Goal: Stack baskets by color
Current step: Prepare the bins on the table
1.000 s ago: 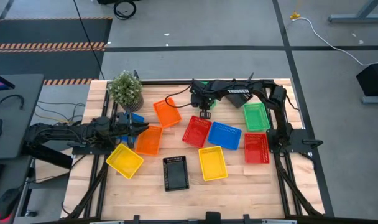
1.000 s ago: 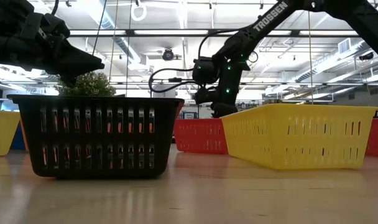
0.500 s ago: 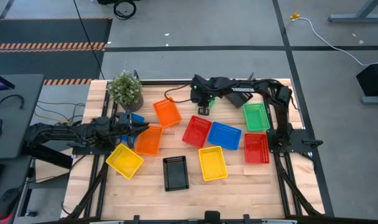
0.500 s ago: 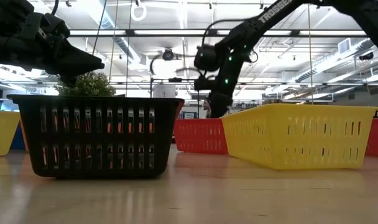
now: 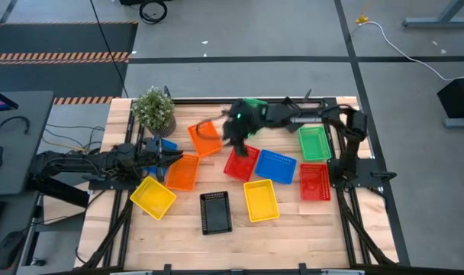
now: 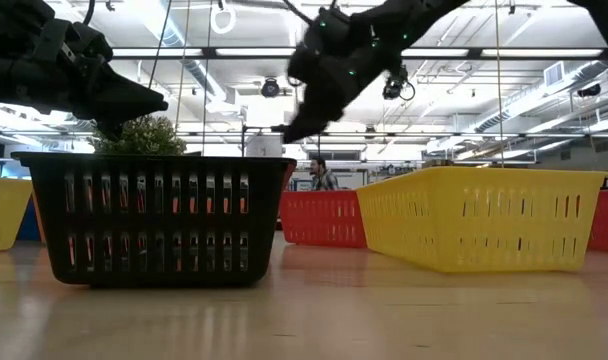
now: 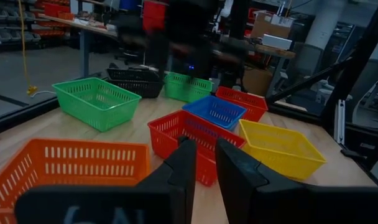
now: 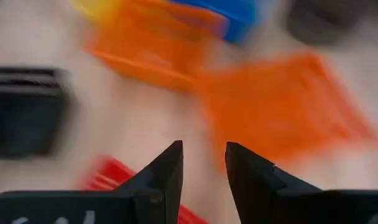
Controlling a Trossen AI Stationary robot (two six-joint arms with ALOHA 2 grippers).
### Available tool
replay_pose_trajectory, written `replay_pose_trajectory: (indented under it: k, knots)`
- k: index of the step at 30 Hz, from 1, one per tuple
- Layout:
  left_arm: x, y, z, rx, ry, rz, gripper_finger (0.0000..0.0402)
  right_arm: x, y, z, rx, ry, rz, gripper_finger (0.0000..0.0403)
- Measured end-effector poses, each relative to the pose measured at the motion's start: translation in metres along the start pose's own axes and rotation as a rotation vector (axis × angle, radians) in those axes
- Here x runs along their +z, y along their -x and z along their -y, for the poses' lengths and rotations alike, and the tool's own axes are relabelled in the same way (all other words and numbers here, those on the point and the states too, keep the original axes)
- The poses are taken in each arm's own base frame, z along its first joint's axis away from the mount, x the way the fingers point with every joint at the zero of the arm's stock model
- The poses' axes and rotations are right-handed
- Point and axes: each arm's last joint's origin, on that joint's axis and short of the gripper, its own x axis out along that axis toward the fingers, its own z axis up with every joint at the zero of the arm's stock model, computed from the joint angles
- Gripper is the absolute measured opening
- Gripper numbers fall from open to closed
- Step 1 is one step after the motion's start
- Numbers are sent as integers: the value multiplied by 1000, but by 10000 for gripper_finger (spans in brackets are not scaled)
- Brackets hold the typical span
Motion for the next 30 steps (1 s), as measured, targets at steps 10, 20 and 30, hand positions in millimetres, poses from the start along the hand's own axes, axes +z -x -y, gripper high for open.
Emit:
replay_pose_trajectory:
  k: [10, 20, 30]
  knots:
    - [0, 0, 0, 0, 0, 1, 69, 6, -73, -26, -219, 224, -22, 132]
    - [0, 0, 0, -1, 0, 5, 69, -2, -103, -6, -215, 189, -165, 141]
    - [0, 0, 0, -1, 0, 4, 62, -13, -109, 2, -209, 164, -208, 62]
